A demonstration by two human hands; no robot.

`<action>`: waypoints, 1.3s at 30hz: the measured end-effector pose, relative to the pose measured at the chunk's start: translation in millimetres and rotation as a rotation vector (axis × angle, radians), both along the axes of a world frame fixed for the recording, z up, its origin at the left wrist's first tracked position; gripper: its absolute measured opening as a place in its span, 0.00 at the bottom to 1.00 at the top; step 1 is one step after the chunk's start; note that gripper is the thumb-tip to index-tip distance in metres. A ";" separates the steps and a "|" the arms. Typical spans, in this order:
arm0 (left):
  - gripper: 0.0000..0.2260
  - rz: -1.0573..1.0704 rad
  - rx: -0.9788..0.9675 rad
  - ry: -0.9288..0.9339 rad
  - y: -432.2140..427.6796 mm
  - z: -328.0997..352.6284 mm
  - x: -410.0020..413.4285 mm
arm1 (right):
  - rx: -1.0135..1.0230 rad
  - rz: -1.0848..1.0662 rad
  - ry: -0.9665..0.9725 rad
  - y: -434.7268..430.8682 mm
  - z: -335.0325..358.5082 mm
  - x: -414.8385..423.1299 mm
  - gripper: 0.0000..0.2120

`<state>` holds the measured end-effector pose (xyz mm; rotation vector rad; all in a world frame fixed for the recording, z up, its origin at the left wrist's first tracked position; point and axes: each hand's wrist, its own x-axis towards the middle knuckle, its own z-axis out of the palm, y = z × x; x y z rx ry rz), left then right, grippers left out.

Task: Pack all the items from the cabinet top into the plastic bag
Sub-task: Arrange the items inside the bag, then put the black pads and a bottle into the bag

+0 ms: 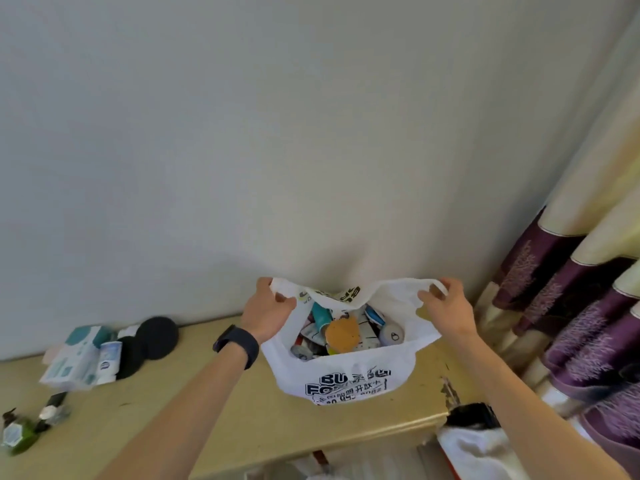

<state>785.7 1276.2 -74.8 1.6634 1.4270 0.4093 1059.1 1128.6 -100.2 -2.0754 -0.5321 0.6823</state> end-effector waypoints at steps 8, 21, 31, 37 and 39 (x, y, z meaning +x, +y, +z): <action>0.28 -0.499 0.920 0.730 -22.0 -48.7 -18.0 | 0.013 0.287 -0.835 -28.6 -23.1 -57.0 0.31; 0.31 -0.204 0.045 0.699 -119.7 -150.2 -182.2 | 0.082 1.000 -0.567 -63.7 -125.5 -250.6 0.19; 0.28 -0.121 -0.304 0.734 -48.9 -205.0 -348.3 | -0.203 1.241 -0.633 81.6 -151.7 -383.7 0.21; 0.31 -0.085 -0.358 0.710 55.0 -229.9 -437.7 | -0.390 1.306 -0.615 242.7 -159.0 -469.9 0.27; 0.32 -0.082 -0.387 0.724 74.5 -236.8 -460.3 | -0.440 1.284 -0.615 292.5 -163.3 -493.2 0.32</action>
